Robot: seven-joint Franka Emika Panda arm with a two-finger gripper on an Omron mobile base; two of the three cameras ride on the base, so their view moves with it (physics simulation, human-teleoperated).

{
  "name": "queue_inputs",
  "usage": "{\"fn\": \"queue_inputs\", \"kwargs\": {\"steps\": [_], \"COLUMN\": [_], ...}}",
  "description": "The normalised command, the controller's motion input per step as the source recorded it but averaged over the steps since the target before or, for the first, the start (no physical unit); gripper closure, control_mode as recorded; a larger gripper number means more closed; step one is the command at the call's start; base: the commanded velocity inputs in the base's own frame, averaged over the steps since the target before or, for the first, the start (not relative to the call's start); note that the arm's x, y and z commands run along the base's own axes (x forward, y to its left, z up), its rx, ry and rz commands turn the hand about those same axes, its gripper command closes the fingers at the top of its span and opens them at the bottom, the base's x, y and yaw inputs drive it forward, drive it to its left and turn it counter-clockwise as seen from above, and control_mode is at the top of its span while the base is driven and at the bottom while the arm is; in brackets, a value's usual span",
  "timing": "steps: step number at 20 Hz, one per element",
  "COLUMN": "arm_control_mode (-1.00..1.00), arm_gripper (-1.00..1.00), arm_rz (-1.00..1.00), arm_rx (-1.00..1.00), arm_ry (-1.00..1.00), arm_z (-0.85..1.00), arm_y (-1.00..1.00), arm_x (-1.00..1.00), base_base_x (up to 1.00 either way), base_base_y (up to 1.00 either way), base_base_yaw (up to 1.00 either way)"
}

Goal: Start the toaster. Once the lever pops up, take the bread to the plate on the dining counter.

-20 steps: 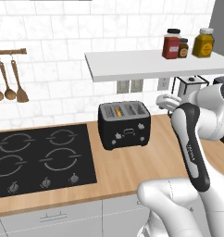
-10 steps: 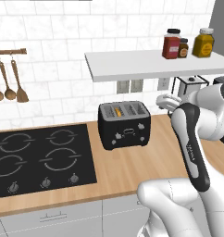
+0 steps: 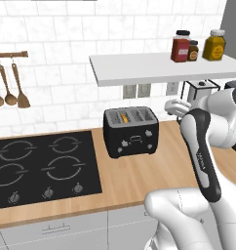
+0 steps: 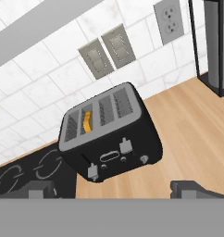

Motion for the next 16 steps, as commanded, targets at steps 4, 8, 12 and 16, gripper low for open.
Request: {"fn": "queue_inputs", "kwargs": {"steps": [4, 8, 12, 16], "arm_control_mode": [-1.00, -1.00, -1.00, -1.00], "arm_gripper": [-1.00, -1.00, -1.00, -1.00], "arm_rz": [0.00, 0.00, 0.00, 0.00], "arm_rx": [0.00, 0.00, 0.00, 0.00], "arm_ry": [0.00, 0.00, 0.00, 0.00], "arm_z": [0.00, 0.00, 0.00, 0.00], "arm_y": [0.00, 0.00, 0.00, 0.00], "arm_x": [0.00, 0.00, 0.00, 0.00], "base_base_x": [0.00, 0.00, 0.00, 0.00], "base_base_y": [0.00, 0.00, 0.00, 0.00], "base_base_yaw": [0.00, 0.00, 0.00, 0.00]}}
